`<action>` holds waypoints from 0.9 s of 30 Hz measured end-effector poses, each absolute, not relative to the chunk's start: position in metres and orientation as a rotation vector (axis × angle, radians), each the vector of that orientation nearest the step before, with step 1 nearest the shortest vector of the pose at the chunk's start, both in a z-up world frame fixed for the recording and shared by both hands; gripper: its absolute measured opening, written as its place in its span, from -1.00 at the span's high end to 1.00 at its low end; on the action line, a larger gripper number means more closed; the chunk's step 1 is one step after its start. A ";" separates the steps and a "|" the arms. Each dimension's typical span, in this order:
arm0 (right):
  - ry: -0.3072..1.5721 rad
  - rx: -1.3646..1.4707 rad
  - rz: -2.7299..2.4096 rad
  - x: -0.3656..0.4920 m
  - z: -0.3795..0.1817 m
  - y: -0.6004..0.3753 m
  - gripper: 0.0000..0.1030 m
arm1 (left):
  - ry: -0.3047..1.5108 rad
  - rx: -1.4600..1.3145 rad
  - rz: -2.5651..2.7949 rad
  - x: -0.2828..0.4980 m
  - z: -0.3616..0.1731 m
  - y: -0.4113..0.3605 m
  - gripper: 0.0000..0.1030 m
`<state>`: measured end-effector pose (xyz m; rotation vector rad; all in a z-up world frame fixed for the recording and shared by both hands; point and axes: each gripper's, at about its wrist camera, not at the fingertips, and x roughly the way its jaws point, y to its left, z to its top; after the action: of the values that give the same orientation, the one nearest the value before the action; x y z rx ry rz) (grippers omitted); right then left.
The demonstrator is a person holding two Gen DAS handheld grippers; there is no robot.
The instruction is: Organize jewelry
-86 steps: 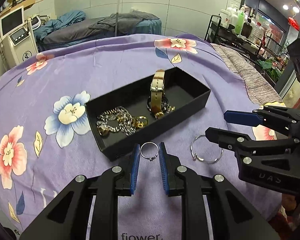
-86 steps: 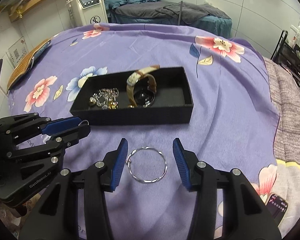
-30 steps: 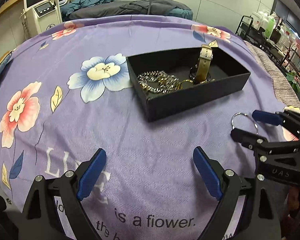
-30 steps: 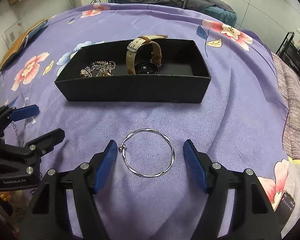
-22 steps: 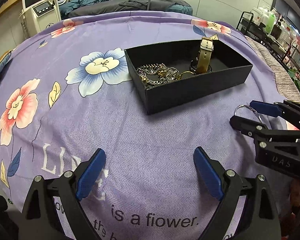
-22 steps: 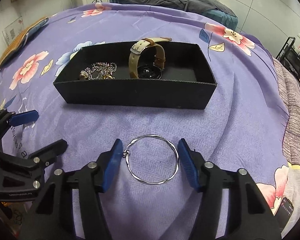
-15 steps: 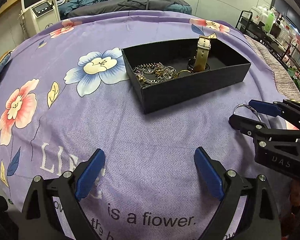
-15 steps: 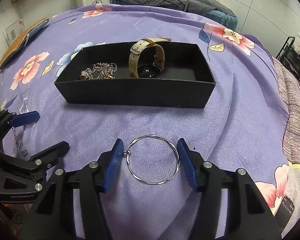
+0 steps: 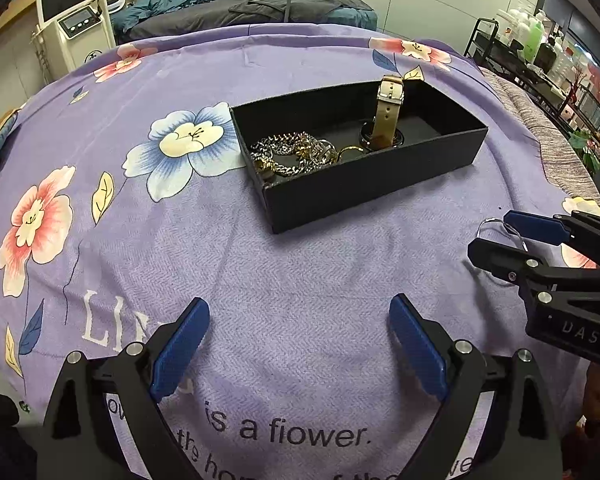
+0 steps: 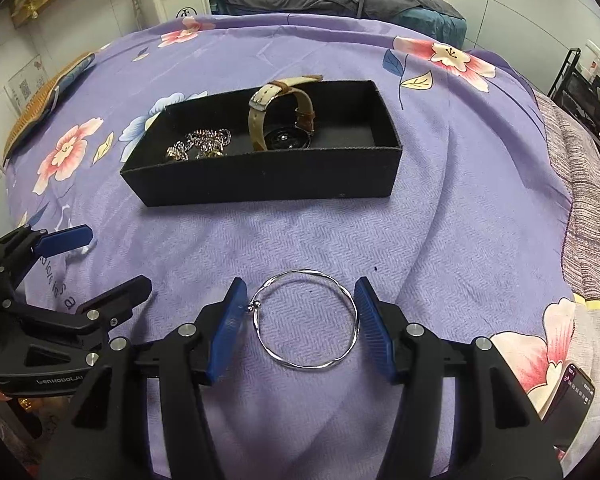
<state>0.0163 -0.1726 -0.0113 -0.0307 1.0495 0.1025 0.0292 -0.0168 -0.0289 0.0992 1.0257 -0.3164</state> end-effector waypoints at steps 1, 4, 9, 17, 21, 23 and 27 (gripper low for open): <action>1.046 -0.027 0.103 0.016 -0.009 -0.173 -0.09 | 1.025 0.100 -0.316 0.030 -0.027 -0.017 -0.78; 1.035 -0.020 0.102 0.018 -0.004 -0.175 -0.09 | 1.015 0.102 -0.314 0.031 -0.022 -0.018 -0.80; 1.018 -0.015 0.102 0.020 0.004 -0.177 -0.09 | 1.005 0.108 -0.312 0.034 -0.015 -0.020 -0.81; 0.965 -0.002 0.095 0.030 0.024 -0.179 -0.09 | 0.970 0.113 -0.311 0.043 0.001 -0.021 -0.82; 0.934 0.007 0.088 0.041 0.037 -0.179 -0.09 | 0.939 0.107 -0.312 0.048 0.013 -0.021 -0.82; 0.918 0.014 0.083 0.047 0.043 -0.180 -0.09 | 0.924 0.105 -0.312 0.053 0.019 -0.022 -0.88; 0.902 0.022 0.072 0.061 0.049 -0.180 -0.09 | 0.909 0.112 -0.298 0.062 0.024 -0.023 -0.88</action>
<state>0.0606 -0.1803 0.0494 0.0221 0.9019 0.0725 0.0625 -0.0226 0.0237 0.1117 0.9089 -0.2977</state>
